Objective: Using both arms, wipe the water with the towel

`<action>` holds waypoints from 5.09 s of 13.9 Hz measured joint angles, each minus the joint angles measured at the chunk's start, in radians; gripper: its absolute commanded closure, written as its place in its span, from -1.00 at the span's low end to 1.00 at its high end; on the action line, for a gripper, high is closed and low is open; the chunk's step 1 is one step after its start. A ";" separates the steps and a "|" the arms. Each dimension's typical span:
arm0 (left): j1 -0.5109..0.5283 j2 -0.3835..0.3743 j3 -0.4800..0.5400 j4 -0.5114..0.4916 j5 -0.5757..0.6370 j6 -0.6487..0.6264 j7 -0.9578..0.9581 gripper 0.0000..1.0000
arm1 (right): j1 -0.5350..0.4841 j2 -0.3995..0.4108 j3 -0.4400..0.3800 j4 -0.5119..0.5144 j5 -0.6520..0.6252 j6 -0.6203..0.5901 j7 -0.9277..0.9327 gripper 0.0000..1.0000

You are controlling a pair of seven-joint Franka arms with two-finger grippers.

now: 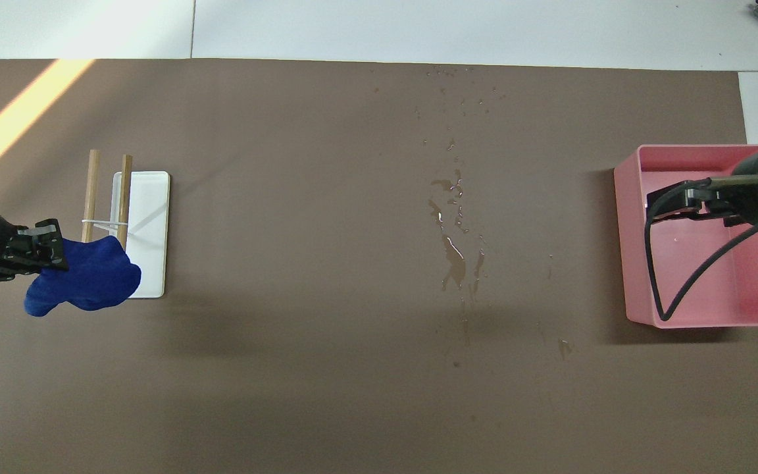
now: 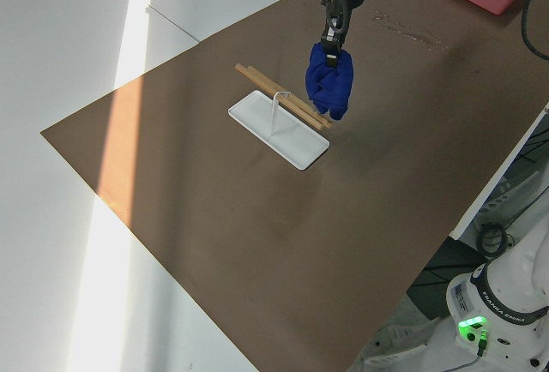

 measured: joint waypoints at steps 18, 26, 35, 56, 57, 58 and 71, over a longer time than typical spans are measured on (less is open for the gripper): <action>-0.388 0.045 -0.100 0.082 -0.218 0.368 -1.301 1.00 | 0.150 0.001 0.027 -0.029 0.273 0.069 0.795 -1.00; -0.526 0.065 -0.100 0.080 -0.259 0.637 -1.832 1.00 | 0.251 0.029 0.028 -0.039 0.434 0.172 1.254 -0.97; -0.568 0.069 -0.099 0.080 -0.259 0.703 -2.040 1.00 | 0.282 0.053 0.026 -0.065 0.463 0.251 1.382 -0.96; -0.592 0.069 -0.099 0.081 -0.251 0.708 -2.051 -1.00 | 0.278 0.053 0.018 -0.071 0.524 0.373 1.490 1.00; -0.594 0.069 -0.099 0.081 -0.239 0.707 -2.050 -1.00 | 0.277 0.053 0.017 -0.071 0.524 0.386 1.485 1.00; -0.595 0.069 -0.099 0.081 -0.225 0.700 -2.050 -1.00 | 0.274 0.053 0.017 -0.071 0.523 0.396 1.474 1.00; -0.390 0.017 -0.064 0.088 -0.134 0.232 -1.495 -1.00 | 0.134 0.109 0.009 -0.072 0.510 0.600 1.270 1.00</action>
